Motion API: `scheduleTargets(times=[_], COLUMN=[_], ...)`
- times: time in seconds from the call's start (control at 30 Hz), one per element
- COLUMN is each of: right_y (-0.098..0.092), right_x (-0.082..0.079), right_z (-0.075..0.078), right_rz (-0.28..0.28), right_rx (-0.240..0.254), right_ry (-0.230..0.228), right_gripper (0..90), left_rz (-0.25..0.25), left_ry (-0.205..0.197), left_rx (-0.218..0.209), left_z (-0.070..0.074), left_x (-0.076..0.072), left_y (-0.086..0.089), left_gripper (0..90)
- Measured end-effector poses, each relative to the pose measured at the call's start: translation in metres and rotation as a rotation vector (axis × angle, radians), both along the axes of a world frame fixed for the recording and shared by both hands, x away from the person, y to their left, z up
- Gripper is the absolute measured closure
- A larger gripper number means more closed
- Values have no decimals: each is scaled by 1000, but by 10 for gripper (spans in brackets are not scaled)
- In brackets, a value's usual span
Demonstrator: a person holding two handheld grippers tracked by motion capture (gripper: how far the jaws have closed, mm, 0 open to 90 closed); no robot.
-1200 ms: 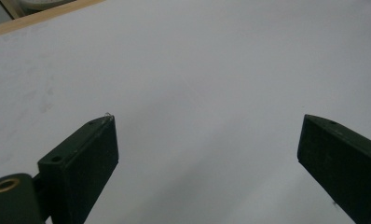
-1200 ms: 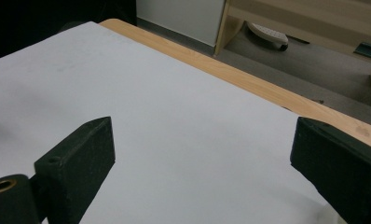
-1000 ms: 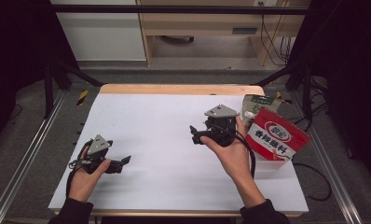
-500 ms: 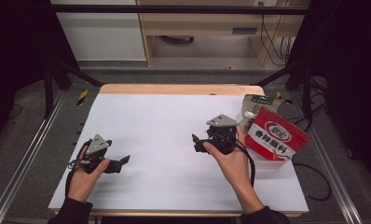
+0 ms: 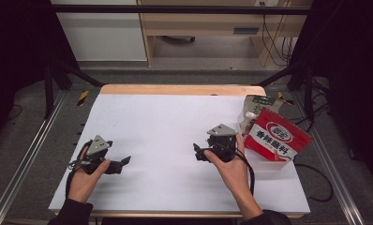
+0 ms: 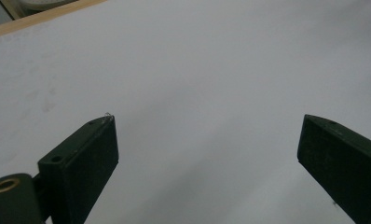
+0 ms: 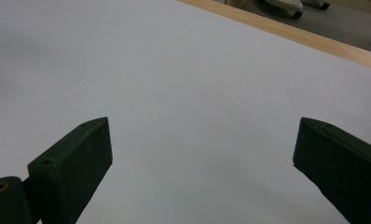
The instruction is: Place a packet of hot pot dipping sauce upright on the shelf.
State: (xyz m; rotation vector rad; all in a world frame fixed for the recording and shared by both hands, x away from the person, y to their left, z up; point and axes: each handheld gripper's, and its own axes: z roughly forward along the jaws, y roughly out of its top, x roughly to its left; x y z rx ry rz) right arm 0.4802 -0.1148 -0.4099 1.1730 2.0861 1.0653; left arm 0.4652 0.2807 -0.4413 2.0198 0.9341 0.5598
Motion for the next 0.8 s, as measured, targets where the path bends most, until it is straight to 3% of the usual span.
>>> scheduleTargets(times=[0.8], right_y=[5], right_x=[4], right_z=[-42], right_rz=[-29], right_rx=[-17], right_ry=[61], right_gripper=[69], left_rz=[2], left_ry=[3], left_rx=[4], left_z=[-1], left_x=[1], left_y=[1], left_gripper=[52])
